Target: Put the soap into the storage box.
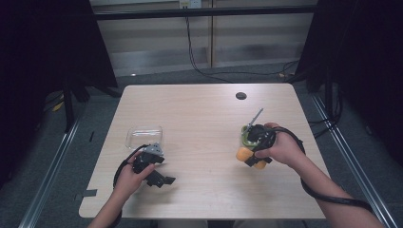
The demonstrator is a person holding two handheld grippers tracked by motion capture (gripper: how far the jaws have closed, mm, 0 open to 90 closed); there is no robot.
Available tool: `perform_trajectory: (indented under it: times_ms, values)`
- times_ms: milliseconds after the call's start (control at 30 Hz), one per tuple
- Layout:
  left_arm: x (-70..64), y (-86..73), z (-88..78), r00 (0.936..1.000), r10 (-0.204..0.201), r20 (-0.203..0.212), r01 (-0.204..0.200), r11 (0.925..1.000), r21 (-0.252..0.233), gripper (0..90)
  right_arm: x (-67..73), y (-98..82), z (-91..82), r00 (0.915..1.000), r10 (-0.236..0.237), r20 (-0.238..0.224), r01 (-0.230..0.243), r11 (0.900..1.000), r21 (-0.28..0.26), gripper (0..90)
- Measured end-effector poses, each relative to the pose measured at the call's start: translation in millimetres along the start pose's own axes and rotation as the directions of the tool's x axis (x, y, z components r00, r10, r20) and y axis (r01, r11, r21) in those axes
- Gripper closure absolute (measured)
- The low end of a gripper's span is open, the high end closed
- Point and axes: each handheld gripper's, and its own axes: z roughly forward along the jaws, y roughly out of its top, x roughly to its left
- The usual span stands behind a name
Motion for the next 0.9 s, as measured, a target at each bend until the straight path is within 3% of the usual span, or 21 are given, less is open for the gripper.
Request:
perform_trajectory:
  times_ms: [267,900]
  values:
    - [0.6,0.0,-0.6,1.0000,0.006,0.002,-0.006,1.0000,0.006,1.7,-5.9,-0.4,-2.1,0.9998,-0.020,0.007,0.020,1.000,-0.002,50.1]
    - [0.3,0.1,-0.6,1.0000,0.003,0.002,-0.003,1.0000,0.005,1.7,-20.0,1.0,-13.5,0.9999,0.003,0.016,-0.003,1.000,-0.002,50.1]
